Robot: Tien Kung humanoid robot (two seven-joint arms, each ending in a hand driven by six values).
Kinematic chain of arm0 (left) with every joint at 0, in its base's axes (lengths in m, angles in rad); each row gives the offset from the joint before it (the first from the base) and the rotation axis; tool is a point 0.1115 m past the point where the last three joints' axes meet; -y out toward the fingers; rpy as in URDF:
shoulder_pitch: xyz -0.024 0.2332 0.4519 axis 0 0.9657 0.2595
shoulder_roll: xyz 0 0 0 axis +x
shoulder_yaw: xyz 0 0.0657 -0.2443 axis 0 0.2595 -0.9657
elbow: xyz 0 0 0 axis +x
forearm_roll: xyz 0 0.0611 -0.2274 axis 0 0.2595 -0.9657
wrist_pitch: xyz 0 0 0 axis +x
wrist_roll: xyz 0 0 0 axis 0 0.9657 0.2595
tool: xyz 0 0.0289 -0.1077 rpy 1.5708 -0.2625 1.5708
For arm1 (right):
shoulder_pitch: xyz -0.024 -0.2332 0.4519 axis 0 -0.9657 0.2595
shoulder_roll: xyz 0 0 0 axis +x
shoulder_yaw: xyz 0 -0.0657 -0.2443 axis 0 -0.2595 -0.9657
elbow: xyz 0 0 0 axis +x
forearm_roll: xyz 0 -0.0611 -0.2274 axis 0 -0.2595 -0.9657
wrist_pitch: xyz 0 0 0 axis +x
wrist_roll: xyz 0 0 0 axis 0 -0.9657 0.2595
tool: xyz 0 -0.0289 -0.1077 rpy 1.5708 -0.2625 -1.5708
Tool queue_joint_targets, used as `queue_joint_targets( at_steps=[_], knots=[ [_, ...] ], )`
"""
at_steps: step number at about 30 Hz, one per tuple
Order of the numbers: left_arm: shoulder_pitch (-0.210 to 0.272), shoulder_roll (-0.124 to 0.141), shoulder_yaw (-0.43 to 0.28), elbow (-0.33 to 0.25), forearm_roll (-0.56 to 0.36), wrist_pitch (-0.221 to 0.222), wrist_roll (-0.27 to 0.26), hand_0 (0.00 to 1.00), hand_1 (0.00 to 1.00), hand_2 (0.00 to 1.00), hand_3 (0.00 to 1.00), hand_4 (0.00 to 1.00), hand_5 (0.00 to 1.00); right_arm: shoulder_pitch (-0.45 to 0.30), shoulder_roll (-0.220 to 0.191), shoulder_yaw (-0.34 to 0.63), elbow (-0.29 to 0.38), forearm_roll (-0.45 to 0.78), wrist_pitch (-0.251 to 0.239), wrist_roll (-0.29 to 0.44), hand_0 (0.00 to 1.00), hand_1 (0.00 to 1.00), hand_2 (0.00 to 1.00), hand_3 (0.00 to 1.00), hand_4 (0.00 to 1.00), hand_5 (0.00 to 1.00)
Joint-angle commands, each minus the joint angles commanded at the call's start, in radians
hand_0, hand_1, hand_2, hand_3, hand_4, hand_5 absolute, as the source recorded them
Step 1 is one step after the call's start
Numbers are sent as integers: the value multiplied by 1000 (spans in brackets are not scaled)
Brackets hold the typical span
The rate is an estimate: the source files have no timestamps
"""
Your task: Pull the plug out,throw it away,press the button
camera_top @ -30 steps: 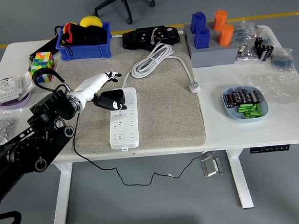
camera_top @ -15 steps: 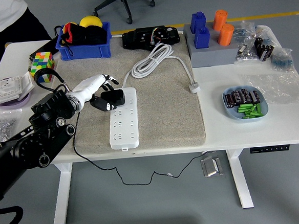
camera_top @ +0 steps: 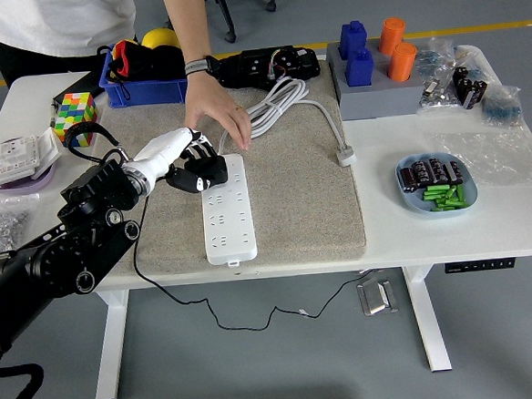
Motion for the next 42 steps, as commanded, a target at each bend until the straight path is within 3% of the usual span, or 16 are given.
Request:
queue_joint_targets(
  at_steps=[8, 15, 22, 26, 35, 36, 41, 42],
  knots=[
    [11, 4, -35, -27, -10, -21, 8, 538, 402, 425, 540, 667, 2, -2, 1, 3, 1, 0, 0, 0, 767, 729, 724, 713, 883, 658],
    [33, 14, -137, -67, -7, 14, -28, 539, 398, 424, 535, 662, 2, -4, 6, 7, 1, -2, 0, 0, 767, 729, 724, 713, 883, 658],
    [49, 31, -233, 1, 7, 45, -44, 542, 398, 425, 537, 651, 2, -6, 10, 12, 2, -2, 0, 1, 767, 729, 724, 713, 883, 658],
    [60, 38, -251, 22, 10, 44, -45, 541, 397, 422, 537, 642, 2, -8, 10, 14, 1, -3, 0, 0, 767, 729, 724, 713, 883, 658],
    [57, 21, -225, -6, -27, 46, -69, 542, 396, 420, 536, 638, 2, -5, 12, 15, 3, 0, 0, 1, 767, 729, 724, 713, 883, 658],
    [55, 19, -222, -12, -39, 28, -64, 597, 461, 460, 568, 664, 2, -5, 13, 17, 3, -1, 0, 0, 767, 729, 724, 713, 883, 658],
    [38, 15, -200, -26, -69, -56, -30, 597, 461, 460, 568, 664, 2, -4, 11, 21, 1, -2, 0, 0, 767, 729, 724, 713, 883, 658],
    [35, 14, -194, -27, -70, -68, -25, 779, 793, 766, 858, 998, 102, -4, 11, 21, 1, -2, 0, 0, 767, 729, 724, 713, 883, 658]
  ],
)
